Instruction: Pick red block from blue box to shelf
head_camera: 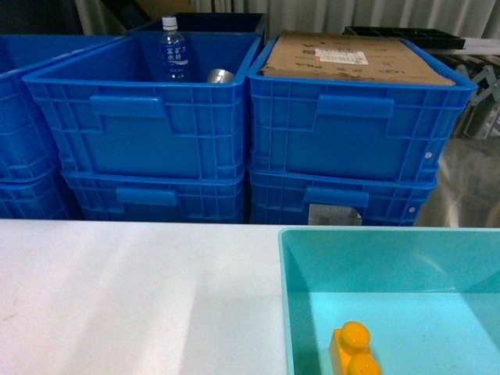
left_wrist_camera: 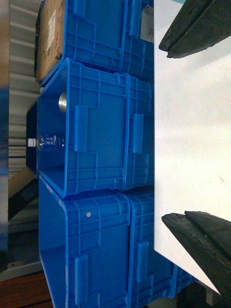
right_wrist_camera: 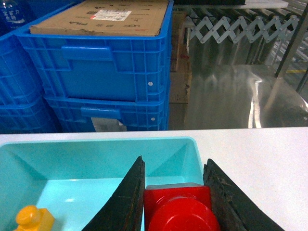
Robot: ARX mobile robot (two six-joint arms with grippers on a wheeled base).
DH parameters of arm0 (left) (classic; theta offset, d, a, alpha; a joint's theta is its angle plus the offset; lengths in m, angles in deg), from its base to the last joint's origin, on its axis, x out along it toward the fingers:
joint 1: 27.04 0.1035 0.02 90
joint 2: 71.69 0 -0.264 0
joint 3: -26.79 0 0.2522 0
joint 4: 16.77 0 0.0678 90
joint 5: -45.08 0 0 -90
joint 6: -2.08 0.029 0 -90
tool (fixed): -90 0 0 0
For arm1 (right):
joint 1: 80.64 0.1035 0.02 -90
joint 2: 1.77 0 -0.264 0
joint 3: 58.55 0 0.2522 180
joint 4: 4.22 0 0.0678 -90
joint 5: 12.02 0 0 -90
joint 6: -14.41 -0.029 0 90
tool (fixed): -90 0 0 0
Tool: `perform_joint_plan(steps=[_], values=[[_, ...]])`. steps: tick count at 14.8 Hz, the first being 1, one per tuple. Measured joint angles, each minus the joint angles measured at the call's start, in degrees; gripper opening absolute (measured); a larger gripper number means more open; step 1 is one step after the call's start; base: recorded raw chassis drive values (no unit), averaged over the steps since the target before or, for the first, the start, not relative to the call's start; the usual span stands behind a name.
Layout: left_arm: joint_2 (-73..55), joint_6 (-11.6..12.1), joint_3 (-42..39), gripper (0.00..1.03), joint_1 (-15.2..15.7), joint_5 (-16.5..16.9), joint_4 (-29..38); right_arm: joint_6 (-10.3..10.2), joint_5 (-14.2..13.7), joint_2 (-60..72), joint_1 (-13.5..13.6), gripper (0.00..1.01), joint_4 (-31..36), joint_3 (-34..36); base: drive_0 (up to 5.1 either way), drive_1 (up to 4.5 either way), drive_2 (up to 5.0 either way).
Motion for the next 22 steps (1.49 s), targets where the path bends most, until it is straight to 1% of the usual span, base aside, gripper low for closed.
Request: perform_joint_plan(steps=[1,3,4,5,6,8,9,12,13,15,16,17,19,20,22], values=[[0.00,0.00,0.00,0.98,0.00,-0.02,0.00,-0.83,-0.07,-0.31,0.96,0.29,-0.57,0.00,0.0,0.00,0.0],[0.00,0.00,0.00,0.98,0.00,0.00,0.02,-1.97,-3.26,-0.52,4.72,0.29,-0.15,0.00,0.0,0.00,0.0],[0.00,0.00,0.00,0.98,0.00,0.00,0.00,-2.67,-8.44,-0.50,10.75,0.29,-0.20,0.00,0.0,0.00,0.0],[0.00,0.00,0.00,0.98,0.00,-0.02,0.00,-2.71,-9.38,-0.48,11.80,0.29,-0.02,0.00,0.0,0.00,0.0],[0.00,0.00,0.00,0.98,0.00,0.00,0.00,-2.71,-10.25,-0.48,12.09,0.29,0.15,0.00,0.0,0.00,0.0],[0.00,0.00,0.00,0.98,0.00,-0.02,0.00,-2.60,-9.92,-0.68,11.52,0.29,0.44,0.00,0.0,0.00,0.0],[0.00,0.00,0.00,0.98,0.00,0.00,0.00,-2.45,-8.90,-1.01,10.73,0.29,0.26,0.00,0.0,0.00,0.0],[0.00,0.00,0.00,0.98,0.00,0.00,0.00,-2.01,-5.77,-3.28,6.05,0.29,0.72,0.11,0.0,0.00,0.0],[0.00,0.00,0.00,0.98,0.00,0.00,0.00,-1.99,-4.74,-4.28,5.03,0.29,0.61,0.11,0.0,0.00,0.0],[0.00,0.00,0.00,0.98,0.00,0.00,0.00,-1.79,-3.96,-5.46,4.11,0.29,0.59,0.17,0.0,0.00,0.0],[0.00,0.00,0.00,0.98,0.00,-0.02,0.00,-1.70,-2.40,-7.63,2.84,0.29,0.33,0.28,0.0,0.00,0.0],[0.00,0.00,0.00,0.98,0.00,0.00,0.00,-1.51,0.09,-10.56,1.36,0.29,0.15,0.96,0.0,0.00,0.0],[0.00,0.00,0.00,0.98,0.00,0.00,0.00,-0.83,2.34,-12.94,1.05,0.29,0.68,1.62,0.0,0.00,0.0],[0.00,0.00,0.00,0.98,0.00,-0.02,0.00,-0.55,2.89,-12.83,1.25,0.29,1.46,1.62,0.0,0.00,0.0],[0.00,0.00,0.00,0.98,0.00,-0.02,0.00,-0.17,2.19,-11.10,2.80,0.29,3.80,1.46,0.0,0.00,0.0]])
